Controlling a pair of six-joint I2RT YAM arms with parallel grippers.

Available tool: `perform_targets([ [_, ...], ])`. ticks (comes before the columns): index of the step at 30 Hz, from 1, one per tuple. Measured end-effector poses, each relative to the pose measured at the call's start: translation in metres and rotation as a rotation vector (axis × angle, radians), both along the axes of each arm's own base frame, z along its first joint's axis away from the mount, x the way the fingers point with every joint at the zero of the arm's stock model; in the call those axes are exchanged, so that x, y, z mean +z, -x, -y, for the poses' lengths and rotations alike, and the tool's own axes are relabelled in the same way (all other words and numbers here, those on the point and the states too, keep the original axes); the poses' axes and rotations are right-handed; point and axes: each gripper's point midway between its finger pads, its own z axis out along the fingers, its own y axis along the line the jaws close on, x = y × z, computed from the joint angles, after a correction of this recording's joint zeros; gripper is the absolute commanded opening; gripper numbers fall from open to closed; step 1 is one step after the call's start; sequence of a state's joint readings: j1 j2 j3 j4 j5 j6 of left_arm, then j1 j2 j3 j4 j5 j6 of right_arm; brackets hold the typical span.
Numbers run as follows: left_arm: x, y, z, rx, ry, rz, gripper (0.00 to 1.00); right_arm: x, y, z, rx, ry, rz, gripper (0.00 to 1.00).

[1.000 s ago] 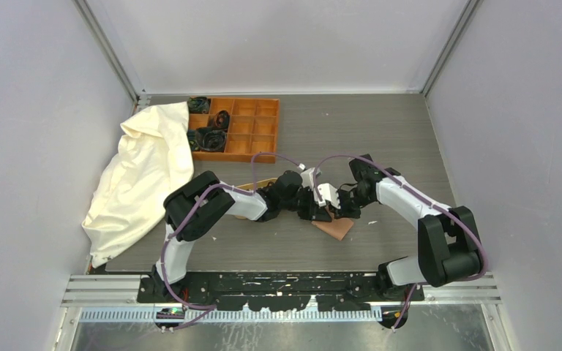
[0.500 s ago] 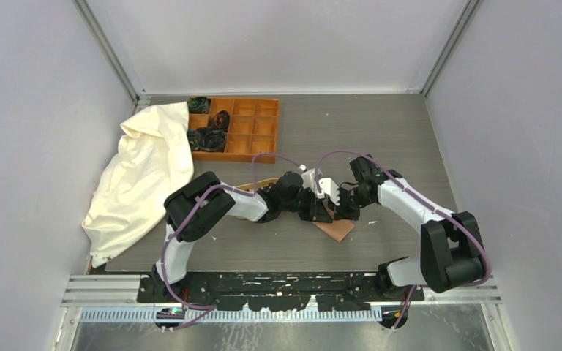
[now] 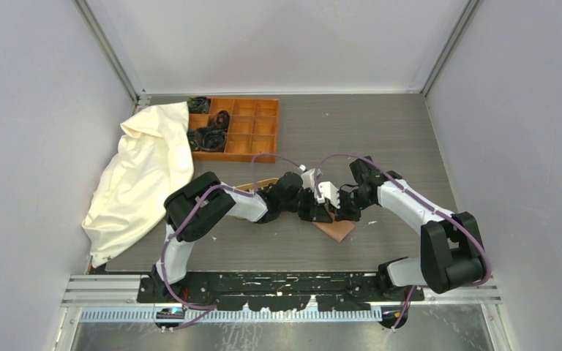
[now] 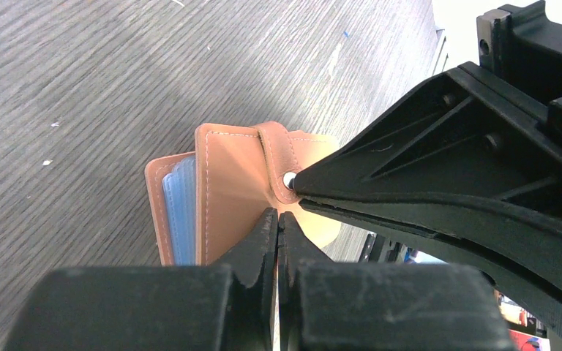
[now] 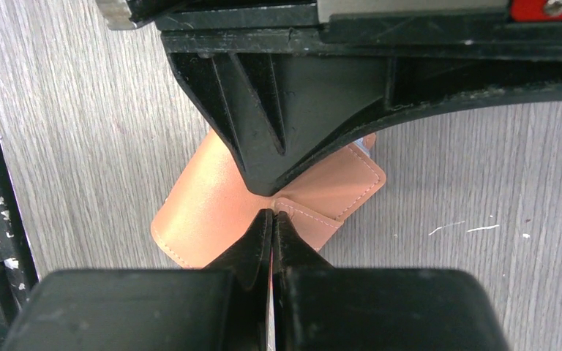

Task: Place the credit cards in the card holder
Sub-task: Close the card holder at the center of the board.

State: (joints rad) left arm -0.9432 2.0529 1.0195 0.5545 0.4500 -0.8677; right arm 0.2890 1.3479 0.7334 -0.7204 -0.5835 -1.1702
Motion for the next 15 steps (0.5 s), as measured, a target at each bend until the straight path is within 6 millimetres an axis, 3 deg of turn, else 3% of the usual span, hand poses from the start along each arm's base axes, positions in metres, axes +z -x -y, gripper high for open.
perform_targets([
  [15, 0.0013, 0.0024, -0.0055, 0.015, 0.012, 0.004, 0.00, -0.0020, 0.0072, -0.0053, 0.117, 0.050, 0.042, 0.00],
])
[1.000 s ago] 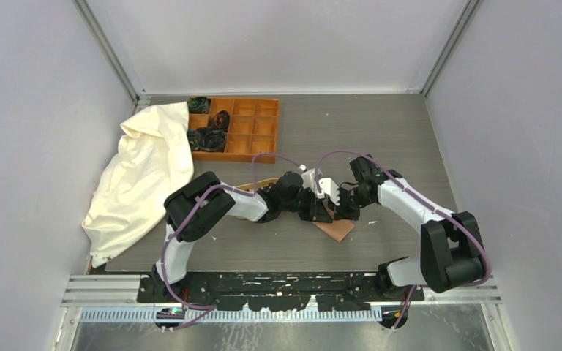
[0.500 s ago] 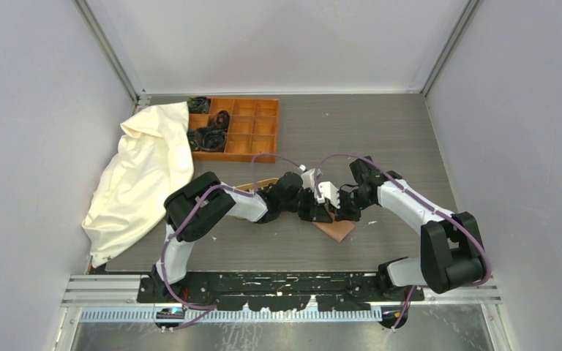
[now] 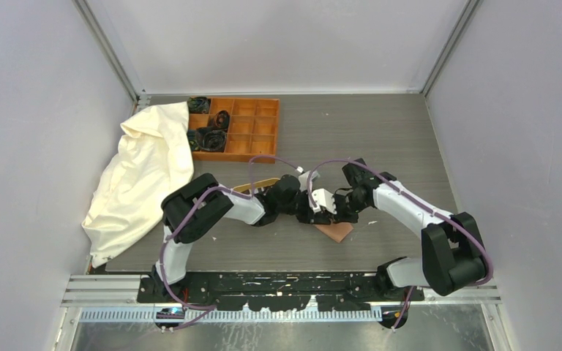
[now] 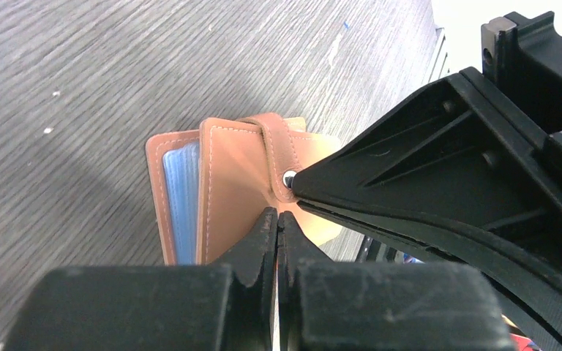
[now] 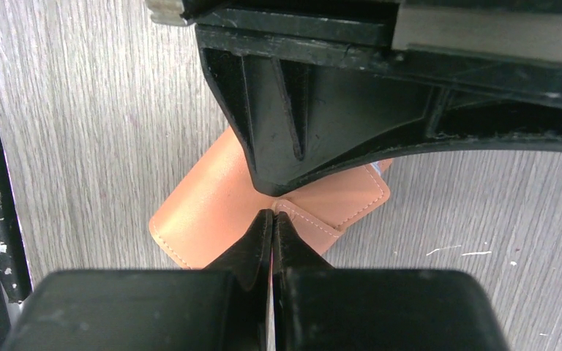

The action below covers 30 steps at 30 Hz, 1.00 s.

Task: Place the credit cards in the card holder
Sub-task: Close the card holder at the center of the board.

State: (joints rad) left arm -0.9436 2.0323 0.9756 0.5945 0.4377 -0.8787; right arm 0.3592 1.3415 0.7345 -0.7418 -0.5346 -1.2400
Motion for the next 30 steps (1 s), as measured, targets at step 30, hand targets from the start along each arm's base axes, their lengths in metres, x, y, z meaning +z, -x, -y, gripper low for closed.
perform_targets([
  [30, 0.019, 0.007, -0.022, 0.032, -0.009, 0.041, 0.00, -0.008, 0.016, 0.004, 0.103, 0.153, 0.103, 0.00],
])
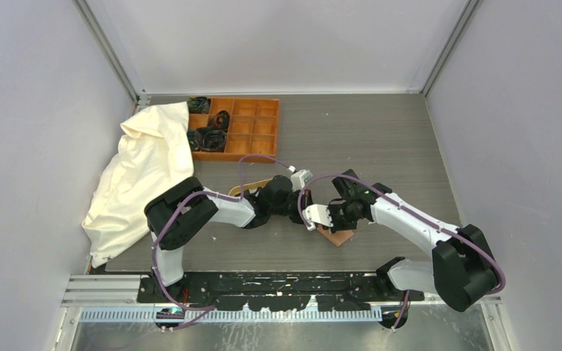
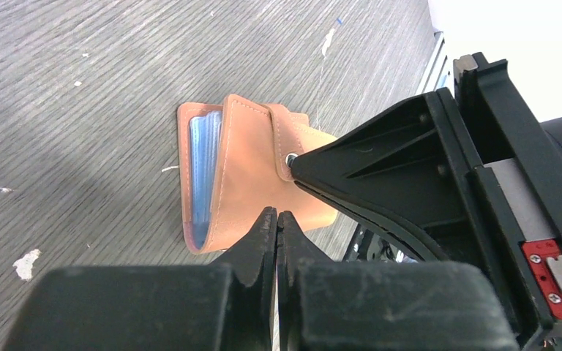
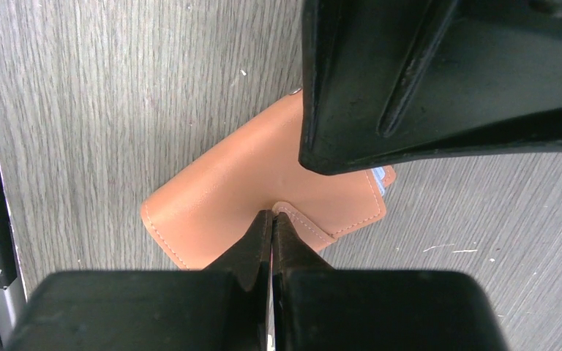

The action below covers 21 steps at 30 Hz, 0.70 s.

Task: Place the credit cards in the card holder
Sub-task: Close the card holder at the center of the board.

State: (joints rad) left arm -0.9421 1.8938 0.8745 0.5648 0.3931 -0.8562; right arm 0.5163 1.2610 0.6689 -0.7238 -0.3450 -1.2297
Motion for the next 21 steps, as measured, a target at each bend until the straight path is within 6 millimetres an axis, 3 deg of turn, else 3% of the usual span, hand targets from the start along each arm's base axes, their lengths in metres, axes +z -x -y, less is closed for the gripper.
perform_targets([
  [21, -0.0074, 0.0066, -0.0043, -0.006, -0.016, -0.012, 0.00, -0.0017, 0.0018, 0.0032, 0.031, 0.001, 0.041, 0.01],
])
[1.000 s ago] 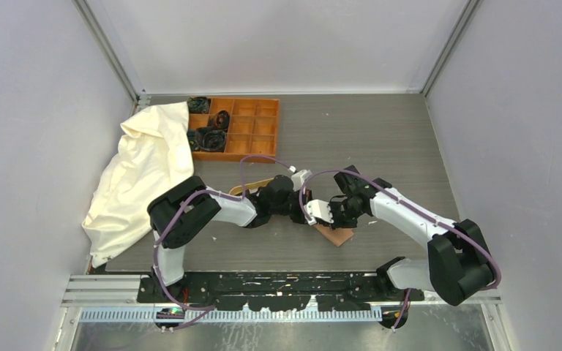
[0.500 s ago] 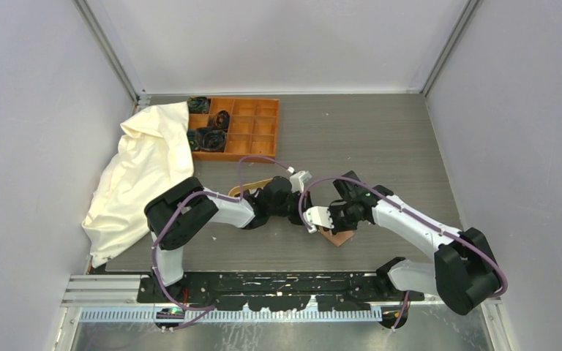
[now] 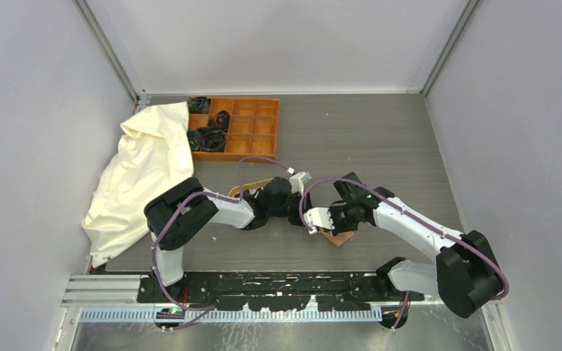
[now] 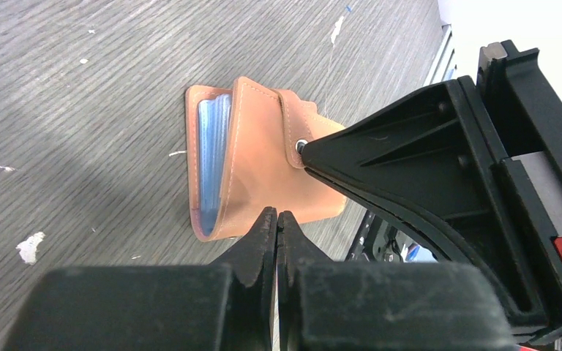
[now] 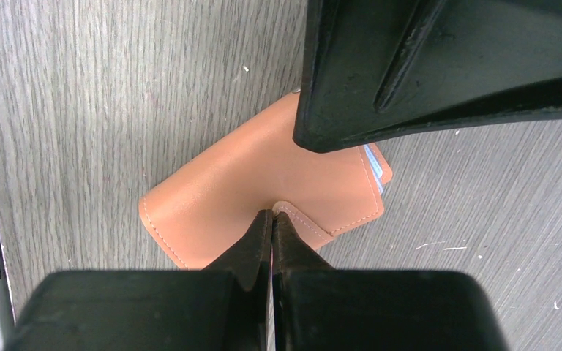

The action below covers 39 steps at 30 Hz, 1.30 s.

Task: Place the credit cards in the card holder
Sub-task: Close the card holder at the center of the board.

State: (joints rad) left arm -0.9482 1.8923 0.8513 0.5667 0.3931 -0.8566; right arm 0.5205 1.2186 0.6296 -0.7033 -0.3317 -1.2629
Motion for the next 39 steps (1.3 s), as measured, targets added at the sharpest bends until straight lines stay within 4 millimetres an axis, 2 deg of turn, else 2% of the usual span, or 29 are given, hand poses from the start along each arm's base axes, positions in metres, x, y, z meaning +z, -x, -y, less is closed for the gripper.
perform_targets([
  [9, 0.003, 0.007, 0.003, -0.016, 0.006, 0.004, 0.00, -0.001, 0.000, 0.007, 0.050, 0.012, 0.101, 0.00],
  [17, 0.002, 0.011, 0.004, -0.025, 0.000, 0.001, 0.00, -0.002, -0.001, 0.006, 0.100, 0.072, 0.058, 0.00],
  [26, 0.003, 0.014, 0.006, -0.032, 0.001, 0.000, 0.00, -0.004, 0.001, 0.004, 0.175, 0.227, 0.052, 0.00],
  [35, 0.005, 0.013, 0.007, -0.031, 0.006, 0.006, 0.00, -0.004, 0.001, 0.004, 0.143, 0.241, 0.049, 0.01],
  [39, -0.002, 0.017, -0.001, -0.026, -0.013, 0.009, 0.00, -0.003, 0.001, 0.002, 0.110, 0.221, 0.055, 0.00],
])
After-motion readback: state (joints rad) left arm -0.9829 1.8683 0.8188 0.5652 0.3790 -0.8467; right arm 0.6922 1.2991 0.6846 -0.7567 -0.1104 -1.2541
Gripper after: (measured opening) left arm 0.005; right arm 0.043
